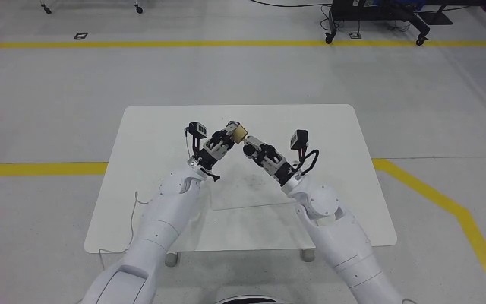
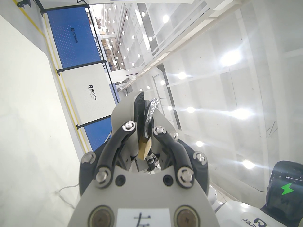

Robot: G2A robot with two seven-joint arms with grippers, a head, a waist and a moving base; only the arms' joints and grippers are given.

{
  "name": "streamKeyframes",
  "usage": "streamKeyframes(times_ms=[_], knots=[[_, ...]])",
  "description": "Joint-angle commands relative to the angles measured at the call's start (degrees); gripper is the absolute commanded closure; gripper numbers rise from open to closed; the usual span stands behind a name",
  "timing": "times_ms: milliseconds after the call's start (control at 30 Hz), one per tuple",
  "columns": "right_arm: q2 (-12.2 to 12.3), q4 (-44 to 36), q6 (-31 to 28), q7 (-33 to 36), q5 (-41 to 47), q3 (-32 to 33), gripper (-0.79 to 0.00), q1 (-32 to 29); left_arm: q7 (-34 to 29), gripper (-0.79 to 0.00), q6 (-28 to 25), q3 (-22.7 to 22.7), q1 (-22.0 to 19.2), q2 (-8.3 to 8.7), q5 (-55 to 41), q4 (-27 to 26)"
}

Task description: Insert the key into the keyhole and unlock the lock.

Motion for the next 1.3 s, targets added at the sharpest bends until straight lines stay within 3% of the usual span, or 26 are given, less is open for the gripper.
streamKeyframes(times_ms=[0,233,300,867,1267], knots=[[0.0,0.2,0.1,0.5,0.5,0.1,-0.175,0.1,0.2,0.000,0.1,0.0,0.0,0.00,0.1,-0.1],[0.0,0.6,0.5,1.9,2.0,-0.1,-0.148,0.6,0.7,0.000,0.1,0.1,0.0,0.04,0.6,-0.2],[0.0,0.9,0.5,2.0,2.5,-0.1,0.000,0.8,0.8,0.000,0.1,0.1,0.0,0.05,0.8,-0.2],[-0.2,2.7,2.1,5.2,13.3,0.5,0.000,1.4,1.0,0.000,-0.8,0.1,0.0,0.15,1.4,-0.1],[0.0,3.2,3.9,4.7,10.9,0.2,0.000,2.0,1.9,0.000,-1.5,0.7,0.0,0.09,3.0,0.0]])
